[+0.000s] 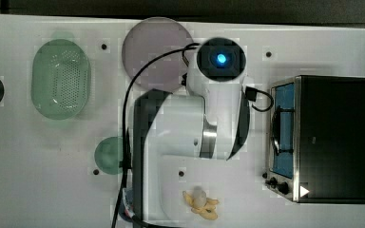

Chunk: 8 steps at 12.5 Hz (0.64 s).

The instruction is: Pick Ketchup from oven and place it on table.

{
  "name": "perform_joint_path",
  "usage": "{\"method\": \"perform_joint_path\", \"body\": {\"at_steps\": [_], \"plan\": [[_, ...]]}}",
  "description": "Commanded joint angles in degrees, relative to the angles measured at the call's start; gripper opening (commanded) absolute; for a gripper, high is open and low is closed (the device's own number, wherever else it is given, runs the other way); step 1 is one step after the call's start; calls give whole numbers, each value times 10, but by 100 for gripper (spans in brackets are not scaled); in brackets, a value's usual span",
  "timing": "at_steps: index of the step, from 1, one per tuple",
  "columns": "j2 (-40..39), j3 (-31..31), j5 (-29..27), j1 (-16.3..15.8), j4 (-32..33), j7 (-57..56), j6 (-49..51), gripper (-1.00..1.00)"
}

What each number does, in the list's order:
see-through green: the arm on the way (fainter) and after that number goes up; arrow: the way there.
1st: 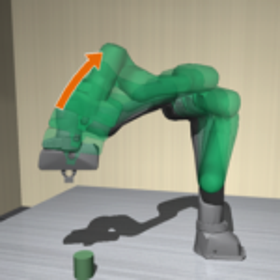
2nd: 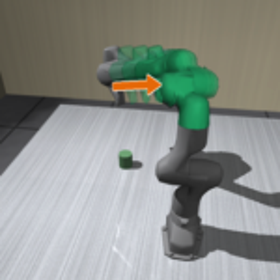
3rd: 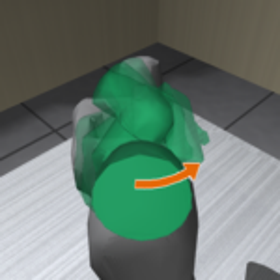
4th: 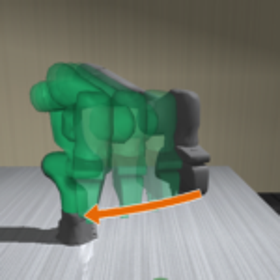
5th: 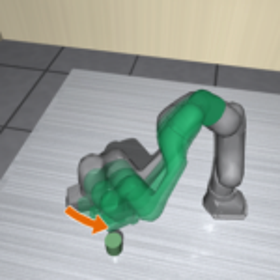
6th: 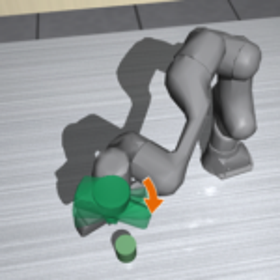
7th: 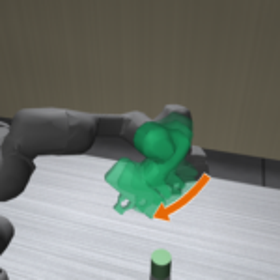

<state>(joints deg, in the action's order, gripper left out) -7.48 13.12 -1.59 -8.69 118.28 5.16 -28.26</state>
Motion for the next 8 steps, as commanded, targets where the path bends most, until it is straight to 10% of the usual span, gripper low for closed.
{"method": "perform_joint_path", "body": {"at_steps": [1,6,8], "plan": [[-4,-16,9,-2,91,13,-93,24],[-94,-24,8,-7,114,13,-215,25],[-88,-29,7,-8,110,13,-229,100]]}}
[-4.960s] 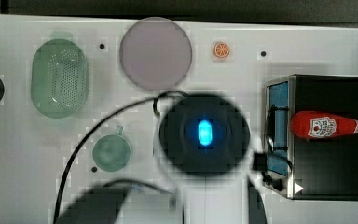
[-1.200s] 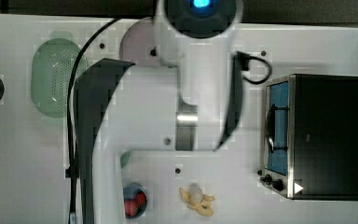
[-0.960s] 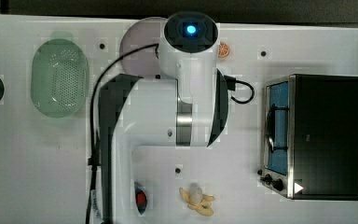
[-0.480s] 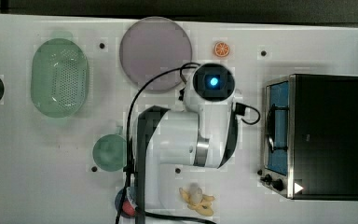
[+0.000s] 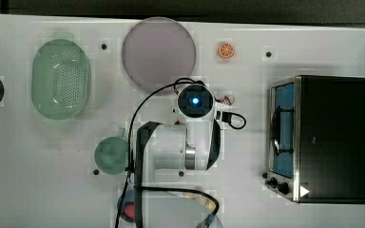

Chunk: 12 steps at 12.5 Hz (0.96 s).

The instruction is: Pick Ketchup from oven and place it on table.

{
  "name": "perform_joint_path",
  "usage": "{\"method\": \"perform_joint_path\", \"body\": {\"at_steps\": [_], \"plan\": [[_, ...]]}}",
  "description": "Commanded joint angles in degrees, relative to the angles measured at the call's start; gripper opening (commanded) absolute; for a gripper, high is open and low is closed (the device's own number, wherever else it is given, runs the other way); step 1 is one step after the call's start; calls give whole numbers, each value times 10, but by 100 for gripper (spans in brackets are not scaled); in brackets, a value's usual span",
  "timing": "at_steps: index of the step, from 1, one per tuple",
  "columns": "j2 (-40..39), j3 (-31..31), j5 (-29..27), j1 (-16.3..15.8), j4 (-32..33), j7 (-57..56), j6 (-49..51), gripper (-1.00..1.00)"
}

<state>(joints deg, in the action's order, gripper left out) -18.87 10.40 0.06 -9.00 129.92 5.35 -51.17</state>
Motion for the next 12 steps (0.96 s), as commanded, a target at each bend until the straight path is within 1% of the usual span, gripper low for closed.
{"method": "perform_joint_path", "body": {"at_steps": [1,2,4,5,6,7,9,12], "plan": [[36,-1,-10,-5,-6,11,5,100],[47,-1,-10,-4,-6,11,15,100],[96,0,-10,-4,-31,17,66,100],[119,0,-10,-3,-54,17,114,100],[142,0,-9,-3,-86,17,179,100],[155,0,-9,-3,-112,17,221,100],[178,0,-8,-3,-227,17,332,100],[177,0,-8,-3,-296,17,406,100]]}}
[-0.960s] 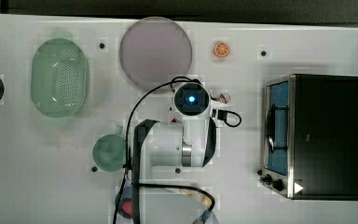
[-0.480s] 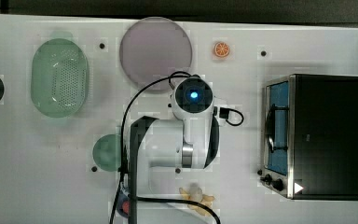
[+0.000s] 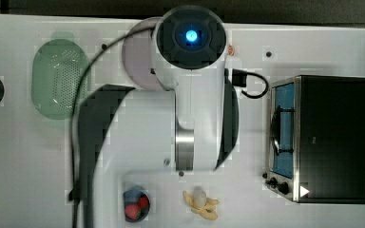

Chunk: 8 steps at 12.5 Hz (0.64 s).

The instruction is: Pick Ketchup from oven and place it on table.

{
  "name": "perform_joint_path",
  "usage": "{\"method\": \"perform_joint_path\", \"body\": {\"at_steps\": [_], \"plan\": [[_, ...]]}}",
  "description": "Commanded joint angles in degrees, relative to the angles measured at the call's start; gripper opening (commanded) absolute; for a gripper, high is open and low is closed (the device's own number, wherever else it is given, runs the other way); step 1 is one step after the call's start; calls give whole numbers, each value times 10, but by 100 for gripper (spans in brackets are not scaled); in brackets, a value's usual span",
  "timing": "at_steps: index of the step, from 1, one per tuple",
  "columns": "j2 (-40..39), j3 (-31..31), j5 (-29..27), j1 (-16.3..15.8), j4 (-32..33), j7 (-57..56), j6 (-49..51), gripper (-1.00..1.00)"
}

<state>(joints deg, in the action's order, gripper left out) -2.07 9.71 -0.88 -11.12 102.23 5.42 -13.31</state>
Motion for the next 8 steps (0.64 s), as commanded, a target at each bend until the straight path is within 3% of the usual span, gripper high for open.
{"method": "perform_joint_path", "body": {"at_steps": [1,5,8], "plan": [[9,7,2,18,-38,16,50,100],[9,10,3,19,-93,16,122,100],[7,12,3,19,-93,16,121,100]]}}
